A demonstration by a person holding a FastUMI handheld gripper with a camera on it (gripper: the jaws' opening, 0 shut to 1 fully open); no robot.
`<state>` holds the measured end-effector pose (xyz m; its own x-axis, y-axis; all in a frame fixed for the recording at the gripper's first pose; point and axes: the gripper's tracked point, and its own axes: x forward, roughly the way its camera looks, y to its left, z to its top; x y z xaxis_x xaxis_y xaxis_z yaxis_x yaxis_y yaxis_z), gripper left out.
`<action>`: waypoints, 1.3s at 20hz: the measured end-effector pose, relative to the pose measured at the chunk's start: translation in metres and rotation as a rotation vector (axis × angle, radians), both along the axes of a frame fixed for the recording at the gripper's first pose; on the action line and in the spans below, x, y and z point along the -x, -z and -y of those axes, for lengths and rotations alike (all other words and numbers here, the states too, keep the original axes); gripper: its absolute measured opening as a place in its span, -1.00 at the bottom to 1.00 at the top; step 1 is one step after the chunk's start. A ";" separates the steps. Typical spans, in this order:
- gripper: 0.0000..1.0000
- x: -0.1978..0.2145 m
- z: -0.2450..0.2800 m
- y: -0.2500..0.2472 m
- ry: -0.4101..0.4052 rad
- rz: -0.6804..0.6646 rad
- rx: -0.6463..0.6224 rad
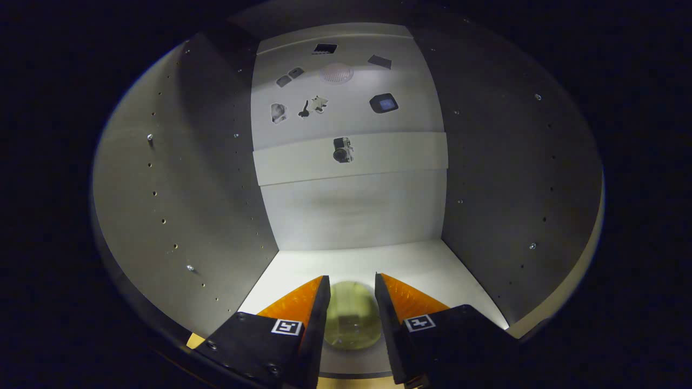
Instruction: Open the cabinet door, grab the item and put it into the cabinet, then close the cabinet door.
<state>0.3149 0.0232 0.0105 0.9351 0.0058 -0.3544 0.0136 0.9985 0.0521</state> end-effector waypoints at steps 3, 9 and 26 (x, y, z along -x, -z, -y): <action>0.08 0.012 -0.007 -0.008 -0.046 0.019 0.032; 0.13 0.063 -0.016 -0.058 -0.120 0.121 0.133; 0.13 0.317 -0.005 -0.145 0.030 0.267 0.133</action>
<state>-0.0017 0.0286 0.1556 0.9943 -0.0531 -0.0922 0.0464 0.9962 -0.0737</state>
